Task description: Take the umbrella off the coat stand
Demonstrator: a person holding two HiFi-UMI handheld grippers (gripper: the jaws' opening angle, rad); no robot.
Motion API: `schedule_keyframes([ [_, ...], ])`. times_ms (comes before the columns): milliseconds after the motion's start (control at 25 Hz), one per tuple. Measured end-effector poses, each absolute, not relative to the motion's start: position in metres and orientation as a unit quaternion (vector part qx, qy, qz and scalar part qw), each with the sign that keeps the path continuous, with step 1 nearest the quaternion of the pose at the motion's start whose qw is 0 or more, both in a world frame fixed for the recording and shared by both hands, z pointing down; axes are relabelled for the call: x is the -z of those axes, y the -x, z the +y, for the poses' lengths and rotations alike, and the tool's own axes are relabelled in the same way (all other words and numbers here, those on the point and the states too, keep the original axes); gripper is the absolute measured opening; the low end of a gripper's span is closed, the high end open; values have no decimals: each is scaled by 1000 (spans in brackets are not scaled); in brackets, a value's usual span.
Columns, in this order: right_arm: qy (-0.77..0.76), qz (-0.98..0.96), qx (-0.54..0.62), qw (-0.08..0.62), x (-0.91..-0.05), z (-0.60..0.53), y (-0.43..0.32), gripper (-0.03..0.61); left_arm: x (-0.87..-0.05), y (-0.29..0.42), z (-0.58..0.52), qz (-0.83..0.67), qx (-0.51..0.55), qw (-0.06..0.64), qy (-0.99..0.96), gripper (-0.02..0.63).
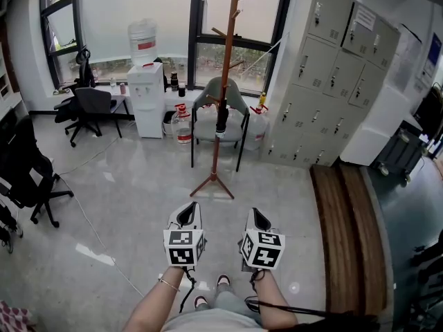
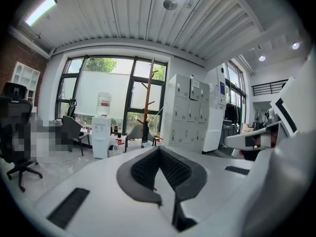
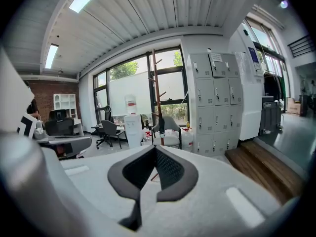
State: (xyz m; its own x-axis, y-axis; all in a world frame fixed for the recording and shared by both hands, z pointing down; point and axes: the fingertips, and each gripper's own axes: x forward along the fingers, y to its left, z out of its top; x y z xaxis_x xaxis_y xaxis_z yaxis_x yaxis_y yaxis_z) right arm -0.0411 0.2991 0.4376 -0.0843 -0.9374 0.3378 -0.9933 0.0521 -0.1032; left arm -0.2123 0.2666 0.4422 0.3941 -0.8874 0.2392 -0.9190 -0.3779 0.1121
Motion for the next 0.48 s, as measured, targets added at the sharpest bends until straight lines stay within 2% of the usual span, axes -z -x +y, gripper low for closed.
schedule_keyframes([
  [480, -671, -722, -145, 85, -428, 227, 22, 5, -434, 199, 196, -554, -68, 102, -824, 5],
])
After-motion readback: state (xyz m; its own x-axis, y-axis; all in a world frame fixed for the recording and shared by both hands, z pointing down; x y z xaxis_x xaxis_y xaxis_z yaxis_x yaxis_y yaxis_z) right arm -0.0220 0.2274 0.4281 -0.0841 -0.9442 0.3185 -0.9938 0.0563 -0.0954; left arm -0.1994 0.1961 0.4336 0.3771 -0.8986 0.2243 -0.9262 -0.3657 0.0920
